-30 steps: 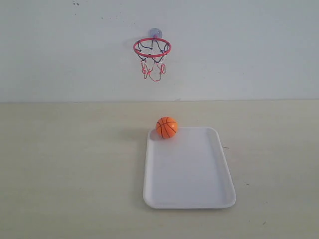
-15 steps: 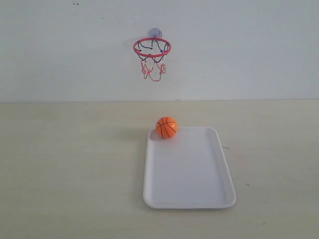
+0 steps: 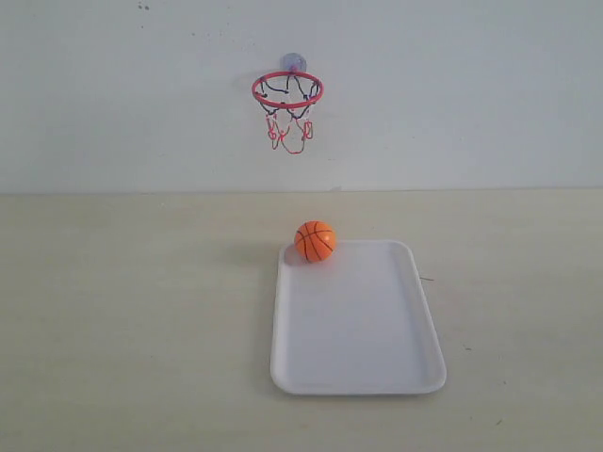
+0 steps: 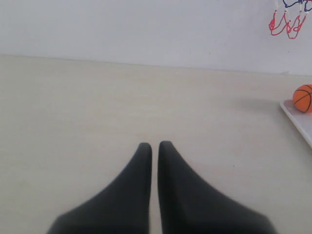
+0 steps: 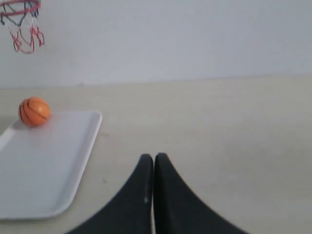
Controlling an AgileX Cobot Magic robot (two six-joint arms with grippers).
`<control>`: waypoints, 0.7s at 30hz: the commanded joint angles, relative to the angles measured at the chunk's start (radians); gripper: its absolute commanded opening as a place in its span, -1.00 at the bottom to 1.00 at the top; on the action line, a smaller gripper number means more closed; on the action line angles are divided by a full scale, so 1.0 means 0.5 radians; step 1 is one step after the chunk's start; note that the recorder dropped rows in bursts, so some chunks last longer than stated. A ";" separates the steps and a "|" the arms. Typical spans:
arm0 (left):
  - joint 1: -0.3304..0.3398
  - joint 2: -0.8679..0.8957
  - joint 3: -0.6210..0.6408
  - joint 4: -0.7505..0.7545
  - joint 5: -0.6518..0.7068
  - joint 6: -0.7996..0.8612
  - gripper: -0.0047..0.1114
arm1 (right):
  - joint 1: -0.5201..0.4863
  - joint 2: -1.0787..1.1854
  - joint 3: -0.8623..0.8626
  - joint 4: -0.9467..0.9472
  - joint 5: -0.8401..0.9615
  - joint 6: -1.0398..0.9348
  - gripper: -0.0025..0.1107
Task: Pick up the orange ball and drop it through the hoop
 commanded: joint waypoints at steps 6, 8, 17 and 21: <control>0.005 -0.004 0.008 -0.007 -0.016 -0.014 -0.85 | 0.005 -0.010 -0.023 -0.012 -1.446 0.068 -0.96; 0.005 -0.004 0.008 -0.007 -0.016 -0.014 -0.85 | 0.005 0.000 -0.163 -0.012 -1.396 0.032 -0.96; 0.005 -0.004 0.008 -0.007 -0.016 -0.014 -0.85 | 0.005 0.921 -1.171 -0.012 -0.280 -0.180 -0.96; 0.005 -0.004 0.008 -0.007 -0.016 -0.014 -0.85 | 0.005 1.412 -1.551 -0.008 0.004 -0.157 -0.96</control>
